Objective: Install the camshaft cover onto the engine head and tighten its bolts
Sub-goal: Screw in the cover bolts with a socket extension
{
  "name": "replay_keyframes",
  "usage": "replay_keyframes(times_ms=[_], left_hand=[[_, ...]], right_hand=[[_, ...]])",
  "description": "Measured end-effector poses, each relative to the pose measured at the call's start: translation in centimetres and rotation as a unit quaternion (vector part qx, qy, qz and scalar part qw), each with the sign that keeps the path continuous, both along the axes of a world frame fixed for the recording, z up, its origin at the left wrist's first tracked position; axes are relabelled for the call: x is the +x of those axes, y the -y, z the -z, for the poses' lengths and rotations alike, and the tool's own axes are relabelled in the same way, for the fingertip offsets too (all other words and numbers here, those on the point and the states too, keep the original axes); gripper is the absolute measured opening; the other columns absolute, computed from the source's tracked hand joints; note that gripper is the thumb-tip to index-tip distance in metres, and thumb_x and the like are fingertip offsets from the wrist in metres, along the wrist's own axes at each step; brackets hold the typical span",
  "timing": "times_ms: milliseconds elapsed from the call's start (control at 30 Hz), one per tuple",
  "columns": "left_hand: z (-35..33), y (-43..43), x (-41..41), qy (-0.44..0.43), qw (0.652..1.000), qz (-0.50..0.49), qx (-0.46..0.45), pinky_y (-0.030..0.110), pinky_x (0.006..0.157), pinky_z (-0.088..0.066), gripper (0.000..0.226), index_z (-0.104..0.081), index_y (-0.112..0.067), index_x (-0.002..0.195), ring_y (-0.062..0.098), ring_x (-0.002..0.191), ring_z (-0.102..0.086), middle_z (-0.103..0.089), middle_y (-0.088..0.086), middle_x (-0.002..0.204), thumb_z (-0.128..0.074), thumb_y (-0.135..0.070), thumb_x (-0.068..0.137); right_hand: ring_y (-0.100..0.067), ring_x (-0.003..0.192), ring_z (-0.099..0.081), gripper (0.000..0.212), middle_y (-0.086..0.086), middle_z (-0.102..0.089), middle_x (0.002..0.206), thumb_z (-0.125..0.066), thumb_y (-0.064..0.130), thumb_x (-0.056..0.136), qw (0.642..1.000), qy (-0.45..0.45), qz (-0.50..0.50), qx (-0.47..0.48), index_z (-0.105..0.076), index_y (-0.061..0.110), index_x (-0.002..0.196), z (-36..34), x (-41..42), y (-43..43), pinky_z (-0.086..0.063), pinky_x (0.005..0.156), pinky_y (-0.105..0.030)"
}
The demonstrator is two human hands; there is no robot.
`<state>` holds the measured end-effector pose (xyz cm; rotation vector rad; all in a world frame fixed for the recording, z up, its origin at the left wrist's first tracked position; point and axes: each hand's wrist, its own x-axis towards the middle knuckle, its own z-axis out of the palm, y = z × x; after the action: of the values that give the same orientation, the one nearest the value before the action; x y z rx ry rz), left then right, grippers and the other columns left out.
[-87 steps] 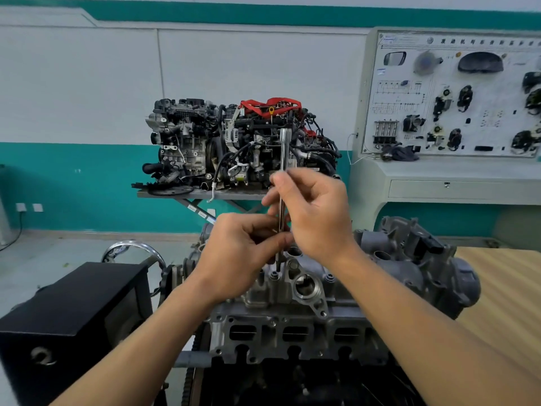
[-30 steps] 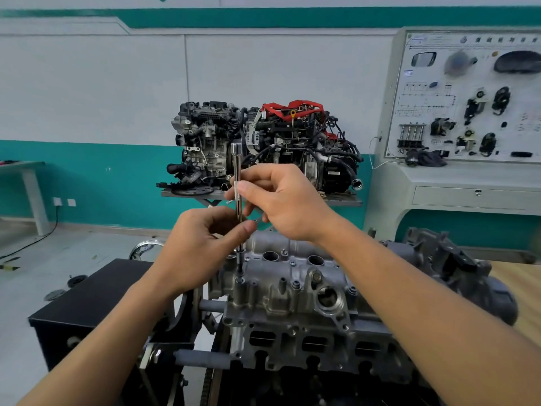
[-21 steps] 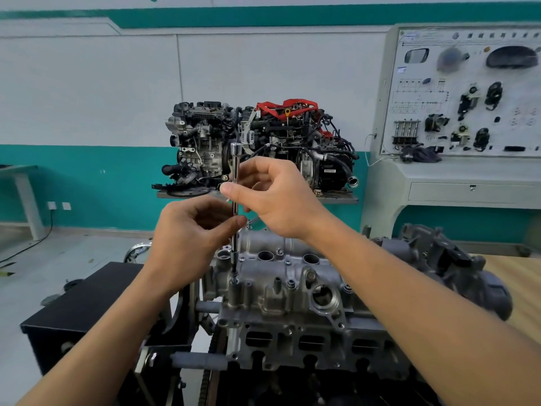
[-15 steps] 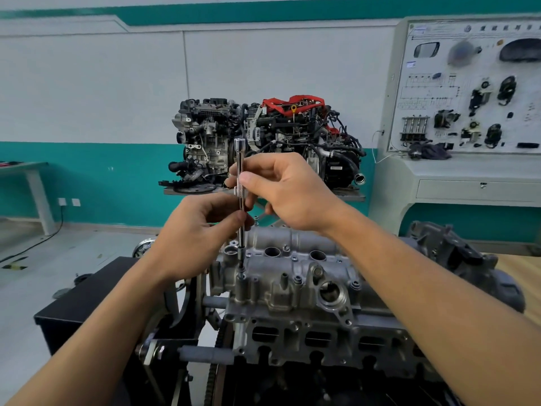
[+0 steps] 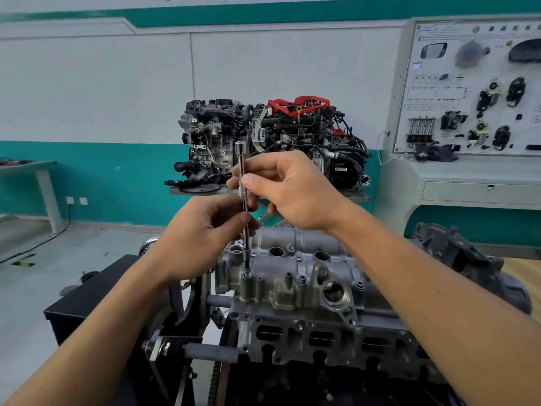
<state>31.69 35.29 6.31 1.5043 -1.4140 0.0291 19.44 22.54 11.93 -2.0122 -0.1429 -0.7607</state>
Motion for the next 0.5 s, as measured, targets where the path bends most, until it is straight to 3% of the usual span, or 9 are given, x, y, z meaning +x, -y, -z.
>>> replay_keyframes(times_ms=[67, 100, 167, 233, 267, 333, 367, 433, 500], left_hand=[[-0.04, 0.16, -0.34, -0.013, 1.000, -0.011, -0.016, 0.046, 0.083, -0.059, 0.019, -0.073, -0.027, 0.100, 0.029, 0.086, -0.073, -0.077, 0.005, 0.091, -0.075, -0.039, 0.085], [-0.01, 0.31, -0.49, -0.021, 0.999, -0.028, -0.037, 0.041, 0.079, -0.061, 0.024, -0.074, -0.027, 0.096, 0.029, 0.083, -0.073, -0.077, 0.004, 0.087, -0.081, -0.042, 0.079], [0.23, 0.51, -0.58, -0.034, 0.994, -0.070, -0.079, 0.023, 0.065, -0.059, 0.024, -0.075, -0.025, 0.083, 0.015, 0.068, -0.072, -0.076, -0.004, 0.076, -0.083, -0.042, 0.067], [0.50, 0.63, -0.53, -0.042, 0.992, -0.074, -0.088, 0.017, 0.060, -0.056, 0.015, -0.074, -0.026, 0.077, 0.008, 0.062, -0.071, -0.075, -0.007, 0.071, -0.082, -0.037, 0.070], [0.54, 0.60, -0.46, -0.046, 0.994, -0.056, -0.077, 0.019, 0.063, -0.058, 0.006, -0.075, -0.029, 0.079, 0.008, 0.065, -0.072, -0.076, -0.008, 0.073, -0.080, -0.031, 0.076], [0.43, 0.48, -0.31, -0.032, 0.999, -0.014, -0.036, 0.027, 0.075, -0.061, 0.019, -0.075, -0.034, 0.092, 0.011, 0.078, -0.075, -0.078, -0.007, 0.084, -0.070, -0.016, 0.091], [0.27, 0.40, -0.22, -0.018, 1.000, 0.002, -0.013, 0.031, 0.080, -0.062, 0.023, -0.073, -0.032, 0.100, 0.012, 0.084, -0.076, -0.079, -0.007, 0.090, -0.064, -0.012, 0.096], [-0.09, 0.28, -0.26, 0.004, 1.000, 0.022, 0.016, 0.037, 0.086, -0.061, 0.022, -0.069, -0.028, 0.109, 0.012, 0.091, -0.075, -0.078, -0.007, 0.096, -0.057, -0.012, 0.099], [-0.11, 0.41, -0.40, -0.004, 0.999, 0.025, 0.020, 0.043, 0.084, -0.061, 0.015, -0.069, -0.028, 0.108, 0.017, 0.089, -0.075, -0.078, -0.004, 0.095, -0.063, -0.025, 0.095]], right_hand=[[-0.009, 0.057, -0.058, 0.009, -0.004, -0.073, 0.078, -0.064, 0.001, 0.093, 1.000, 0.007, 0.014, -0.002, -0.067, 0.008, 0.089, 0.05, 0.20, -0.04, -0.043, 0.048, -0.010], [-0.007, 0.056, -0.060, 0.011, 0.002, -0.071, 0.069, -0.069, 0.004, 0.091, 0.999, 0.016, 0.032, -0.008, -0.066, 0.012, 0.084, 0.08, 0.34, -0.03, -0.045, 0.049, -0.012], [-0.007, 0.059, -0.063, 0.015, 0.007, -0.068, 0.062, -0.077, 0.009, 0.085, 0.997, 0.035, 0.063, -0.016, -0.066, 0.017, 0.079, 0.21, 0.63, 0.11, -0.050, 0.053, -0.017], [-0.007, 0.061, -0.063, 0.016, 0.008, -0.067, 0.065, -0.080, 0.014, 0.083, 0.996, 0.044, 0.076, -0.022, -0.065, 0.019, 0.079, 0.31, 0.75, 0.15, -0.054, 0.057, -0.021], [-0.006, 0.064, -0.063, 0.015, 0.007, -0.068, 0.070, -0.079, 0.016, 0.083, 0.996, 0.040, 0.079, -0.031, -0.066, 0.021, 0.082, 0.37, 0.73, 0.16, -0.056, 0.060, -0.023], [-0.003, 0.068, -0.062, 0.012, 0.008, -0.069, 0.080, -0.074, 0.018, 0.088, 0.996, 0.020, 0.067, -0.050, -0.066, 0.025, 0.090, 0.34, 0.49, 0.20, -0.055, 0.061, -0.022], [0.001, 0.068, -0.062, 0.012, 0.009, -0.069, 0.084, -0.070, 0.015, 0.091, 0.997, 0.009, 0.052, -0.054, -0.067, 0.026, 0.092, 0.27, 0.32, 0.23, -0.050, 0.057, -0.015], [0.006, 0.067, -0.061, 0.017, 0.007, -0.071, 0.088, -0.062, 0.007, 0.095, 0.998, -0.004, 0.035, -0.059, -0.069, 0.022, 0.094, 0.09, 0.08, 0.29, -0.044, 0.056, -0.006], [0.003, 0.069, -0.064, 0.016, 0.007, -0.072, 0.083, -0.065, 0.007, 0.094, 0.997, -0.002, 0.048, -0.066, -0.069, 0.021, 0.087, 0.00, 0.12, 0.40, -0.048, 0.060, -0.009]])
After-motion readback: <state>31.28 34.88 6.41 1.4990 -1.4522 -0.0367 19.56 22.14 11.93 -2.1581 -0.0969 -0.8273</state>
